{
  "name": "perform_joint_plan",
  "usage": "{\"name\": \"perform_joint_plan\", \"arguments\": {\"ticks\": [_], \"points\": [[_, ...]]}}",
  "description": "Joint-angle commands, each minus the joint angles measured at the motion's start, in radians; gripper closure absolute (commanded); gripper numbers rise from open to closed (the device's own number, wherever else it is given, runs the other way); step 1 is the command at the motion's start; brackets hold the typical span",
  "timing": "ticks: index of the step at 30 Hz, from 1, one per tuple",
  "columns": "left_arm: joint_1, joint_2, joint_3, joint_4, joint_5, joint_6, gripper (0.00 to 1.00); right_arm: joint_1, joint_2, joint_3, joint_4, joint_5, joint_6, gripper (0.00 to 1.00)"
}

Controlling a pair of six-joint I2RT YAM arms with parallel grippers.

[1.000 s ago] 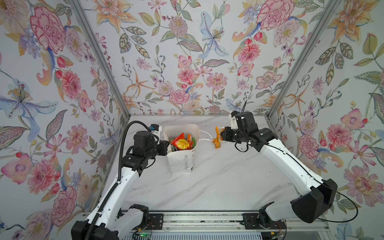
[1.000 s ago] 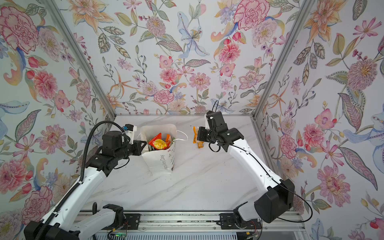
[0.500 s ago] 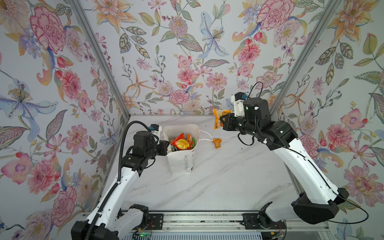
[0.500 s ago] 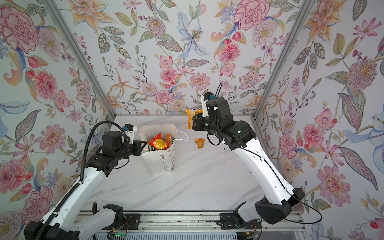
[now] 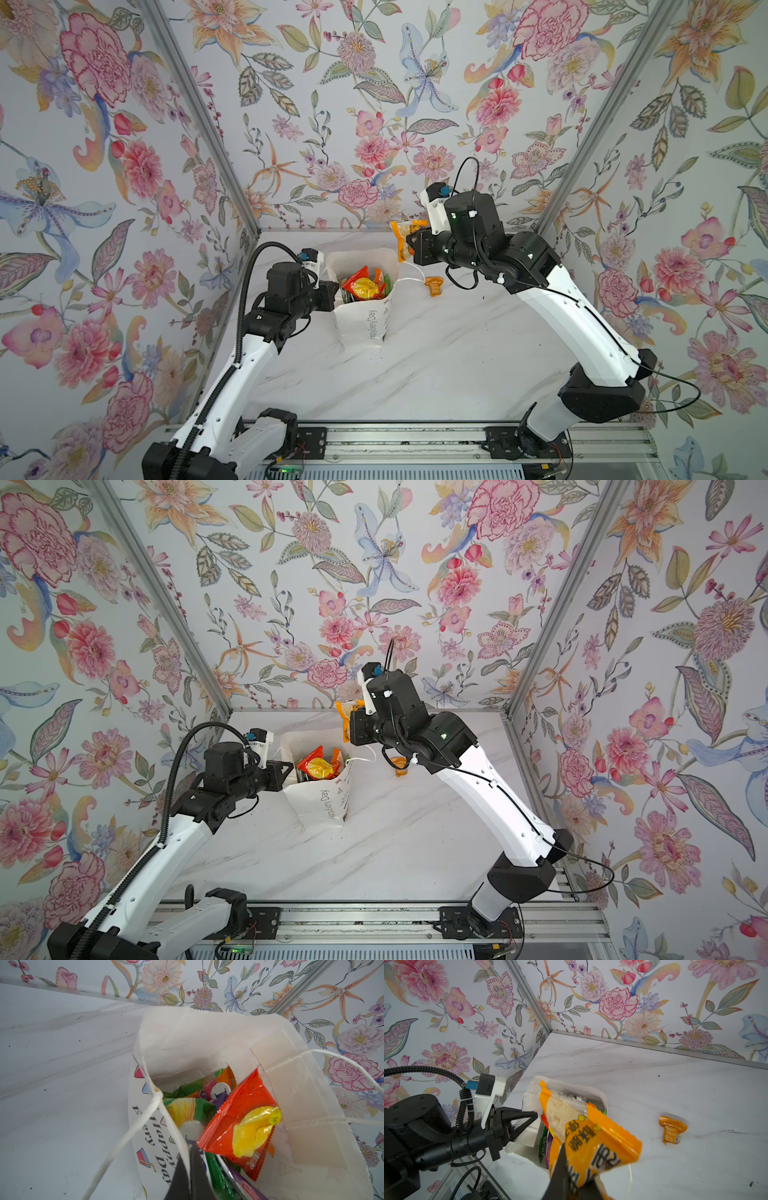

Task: Place the snacks into the paper bag
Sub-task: 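Lift the orange biscuit packet with the right gripper and carry it over the paper bag, then lower the orange packet into the paper bag and open the right gripper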

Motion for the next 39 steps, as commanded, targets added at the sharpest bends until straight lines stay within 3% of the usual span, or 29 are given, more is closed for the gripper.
{"name": "perform_joint_plan", "arguments": {"ticks": [1, 10, 21, 30, 39], "points": [[0.021, -0.051, 0.006, 0.135, 0.005, 0.039, 1.0, 0.023, 0.057, 0.083, -0.034, 0.022, -0.024, 0.93], [0.021, -0.059, -0.011, 0.165, 0.032, 0.032, 1.0, 0.098, 0.203, 0.227, -0.062, 0.055, -0.059, 0.92], [0.021, -0.046, -0.013, 0.165, 0.032, 0.032, 1.0, 0.111, 0.297, 0.229, -0.093, 0.079, -0.082, 0.92], [0.021, -0.046, -0.01, 0.164, 0.029, 0.035, 1.0, 0.111, 0.359, 0.229, -0.161, 0.197, -0.109, 0.92], [0.021, -0.043, -0.01, 0.164, 0.029, 0.034, 1.0, 0.111, 0.403, 0.226, -0.196, 0.221, -0.118, 0.9]]}}
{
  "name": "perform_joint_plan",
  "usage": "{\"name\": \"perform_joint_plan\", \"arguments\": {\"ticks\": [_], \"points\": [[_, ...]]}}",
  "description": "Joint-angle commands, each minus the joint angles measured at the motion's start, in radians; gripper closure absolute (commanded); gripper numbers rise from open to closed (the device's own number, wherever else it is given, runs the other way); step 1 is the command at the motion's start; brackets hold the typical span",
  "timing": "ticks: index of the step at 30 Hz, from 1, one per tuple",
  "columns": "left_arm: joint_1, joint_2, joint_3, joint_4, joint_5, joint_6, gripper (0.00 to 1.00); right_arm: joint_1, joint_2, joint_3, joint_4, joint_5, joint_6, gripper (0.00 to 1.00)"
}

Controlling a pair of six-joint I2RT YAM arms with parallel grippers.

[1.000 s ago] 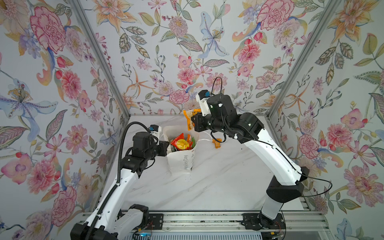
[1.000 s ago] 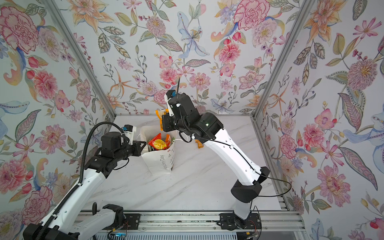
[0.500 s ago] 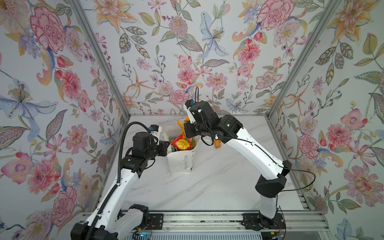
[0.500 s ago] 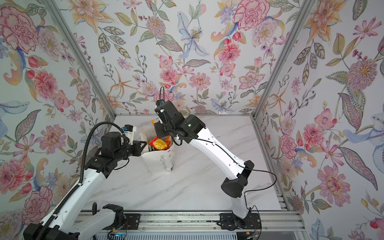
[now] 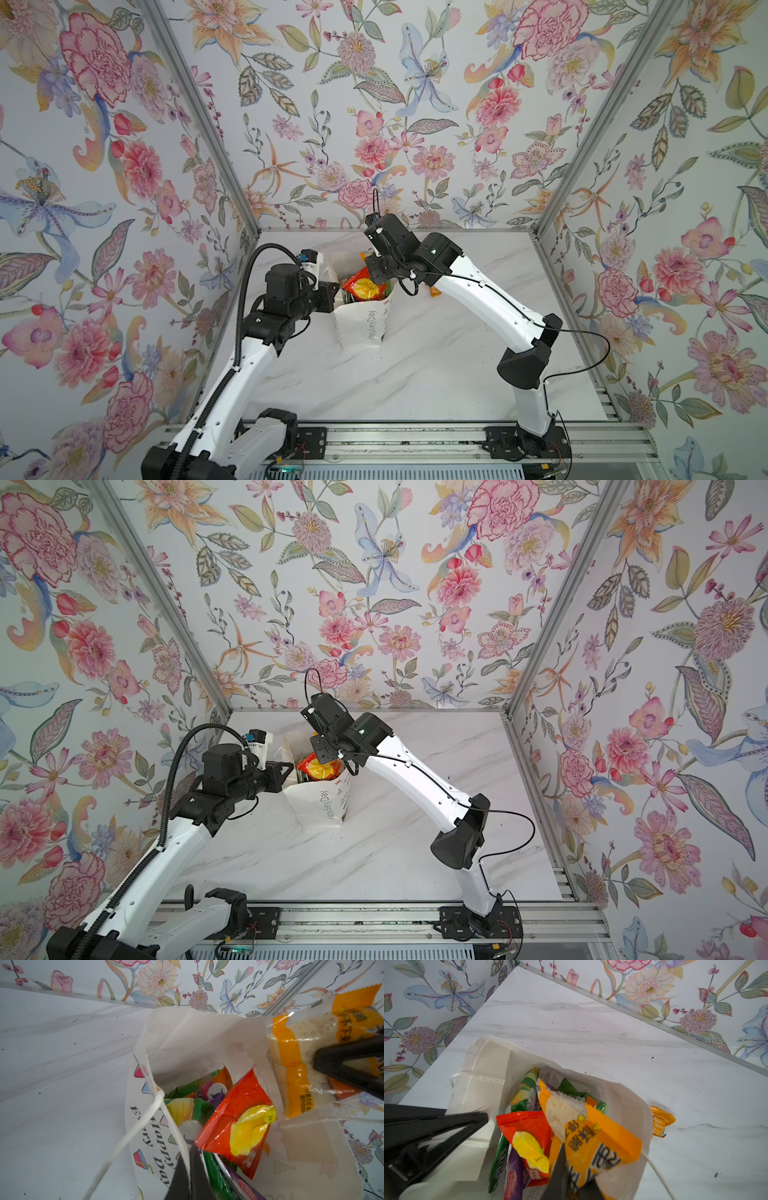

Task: Place the snacks into the paper bag
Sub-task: 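Lower the orange packet into the paper bag and open the right gripper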

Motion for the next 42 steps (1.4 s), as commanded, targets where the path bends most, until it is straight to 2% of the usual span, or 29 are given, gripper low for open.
{"name": "perform_joint_plan", "arguments": {"ticks": [1, 8, 13, 18, 24, 29, 42], "points": [[0.017, -0.027, 0.012, 0.14, 0.006, 0.034, 1.0, 0.006, 0.028, 0.016, -0.041, 0.037, -0.013, 0.9], [0.017, -0.022, 0.013, 0.139, 0.008, 0.033, 1.0, 0.007, 0.059, 0.016, -0.055, 0.036, -0.017, 0.86], [0.016, -0.026, 0.013, 0.138, 0.003, 0.034, 1.0, 0.006, 0.071, 0.029, -0.059, 0.031, -0.021, 0.7], [0.017, -0.022, 0.013, 0.137, -0.001, 0.034, 1.0, 0.009, 0.058, 0.051, -0.06, 0.037, -0.022, 0.59], [0.017, -0.025, 0.015, 0.135, -0.005, 0.035, 1.0, 0.017, 0.012, 0.063, -0.061, 0.049, -0.019, 0.55], [0.016, -0.023, 0.016, 0.133, -0.009, 0.035, 1.0, 0.017, -0.031, 0.061, -0.074, 0.106, -0.004, 0.53], [0.017, -0.026, 0.02, 0.13, -0.01, 0.036, 1.0, -0.081, -0.044, -0.036, -0.154, 0.135, 0.092, 0.39]]}}
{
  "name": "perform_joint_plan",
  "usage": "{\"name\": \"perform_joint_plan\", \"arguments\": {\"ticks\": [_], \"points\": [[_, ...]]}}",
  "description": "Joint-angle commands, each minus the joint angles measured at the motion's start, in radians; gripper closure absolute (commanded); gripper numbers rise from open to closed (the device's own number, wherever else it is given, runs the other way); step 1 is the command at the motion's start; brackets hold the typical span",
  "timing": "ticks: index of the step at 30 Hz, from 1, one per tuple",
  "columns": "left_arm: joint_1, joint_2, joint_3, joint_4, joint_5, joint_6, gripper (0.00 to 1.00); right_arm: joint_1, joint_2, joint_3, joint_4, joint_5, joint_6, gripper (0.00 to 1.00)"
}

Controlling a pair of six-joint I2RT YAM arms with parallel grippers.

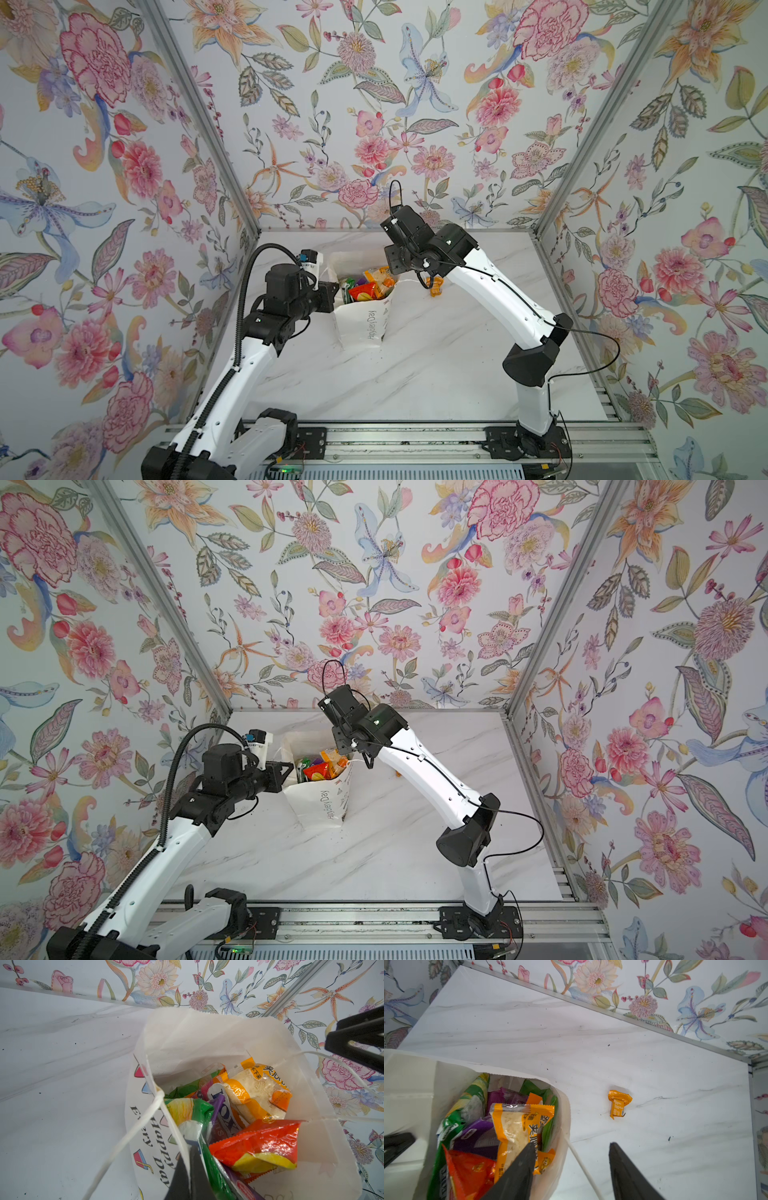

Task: Place the snacks into the paper bag
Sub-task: 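Lower the orange packet into the paper bag and open the right gripper, then raise the right gripper out of the bag and move toward the orange candy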

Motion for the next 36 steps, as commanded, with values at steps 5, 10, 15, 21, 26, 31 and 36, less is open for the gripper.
{"name": "perform_joint_plan", "arguments": {"ticks": [5, 10, 15, 21, 26, 31, 36], "points": [[0.016, -0.026, 0.02, 0.129, -0.008, 0.038, 1.0, -0.012, 0.004, -0.068, -0.044, -0.029, 0.039, 0.42], [0.016, -0.016, 0.026, 0.123, -0.003, 0.039, 1.0, -0.012, 0.028, -0.08, -0.043, -0.091, 0.037, 0.51], [0.014, -0.001, 0.064, 0.08, -0.013, 0.048, 1.0, -0.01, 0.057, -0.053, -0.043, -0.167, 0.024, 0.87], [0.003, 0.037, 0.211, -0.092, -0.083, 0.082, 1.0, 0.022, 0.065, 0.099, -0.042, -0.235, -0.006, 1.0], [-0.02, 0.111, 0.346, -0.234, -0.17, 0.084, 1.0, 0.041, 0.013, 0.18, -0.02, -0.212, -0.012, 1.0], [-0.093, 0.205, 0.482, -0.359, -0.329, 0.117, 1.0, 0.069, -0.081, 0.066, 0.09, -0.181, -0.006, 1.0], [-0.165, 0.22, 0.482, -0.344, -0.316, 0.114, 1.0, 0.044, -0.136, -0.174, 0.176, -0.179, 0.043, 1.0]]}}
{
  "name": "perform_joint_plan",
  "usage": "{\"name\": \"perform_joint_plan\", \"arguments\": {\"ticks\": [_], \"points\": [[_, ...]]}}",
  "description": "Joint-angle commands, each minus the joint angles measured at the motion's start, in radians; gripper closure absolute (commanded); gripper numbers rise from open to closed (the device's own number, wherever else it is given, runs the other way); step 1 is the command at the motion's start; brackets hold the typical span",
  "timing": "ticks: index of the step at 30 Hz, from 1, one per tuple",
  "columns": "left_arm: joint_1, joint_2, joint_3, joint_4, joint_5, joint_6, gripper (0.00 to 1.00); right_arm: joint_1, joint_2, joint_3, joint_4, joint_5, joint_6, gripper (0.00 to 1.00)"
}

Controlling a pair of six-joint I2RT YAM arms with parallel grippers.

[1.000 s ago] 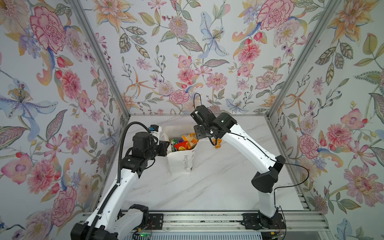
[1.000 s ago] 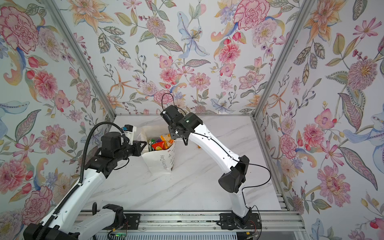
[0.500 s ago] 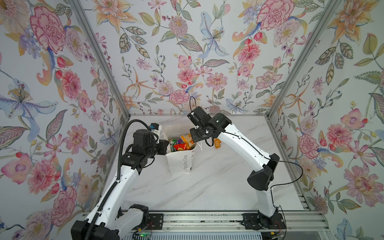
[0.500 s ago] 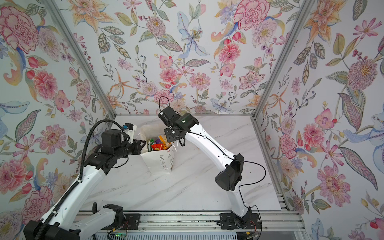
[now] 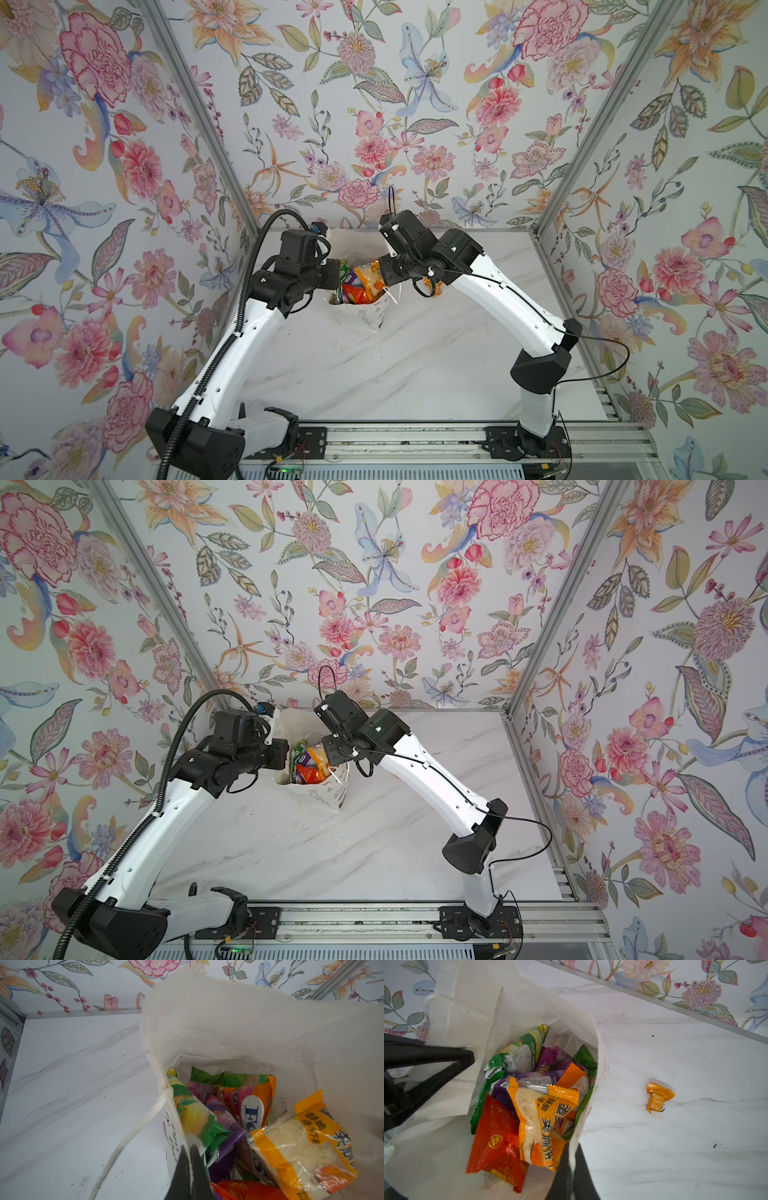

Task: Place the snacks into the paper bag
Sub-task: 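Raise the right gripper out of the bag and move toward the orange candy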

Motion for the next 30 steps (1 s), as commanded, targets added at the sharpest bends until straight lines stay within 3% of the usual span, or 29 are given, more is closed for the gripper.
{"name": "perform_joint_plan", "arguments": {"ticks": [1, 6, 11, 23, 30], "points": [[-0.025, 0.003, 0.006, 0.047, -0.001, 0.02, 1.0, -0.02, -0.054, -0.128, 0.152, 0.008, 0.043, 1.0], [-0.027, 0.09, -0.029, -0.008, -0.024, 0.042, 1.0, -0.08, -0.111, -0.342, 0.296, -0.098, 0.086, 1.0], [-0.027, 0.06, 0.014, 0.003, -0.04, 0.04, 1.0, -0.094, -0.117, -0.326, 0.304, -0.11, 0.086, 0.98], [0.005, 0.041, -0.061, 0.086, -0.004, 0.033, 1.0, -0.136, -0.23, -0.314, 0.303, -0.077, 0.022, 0.39], [0.036, 0.035, -0.078, 0.113, 0.025, 0.04, 1.0, -0.233, -0.326, -0.378, 0.313, -0.021, 0.002, 0.23]]}}
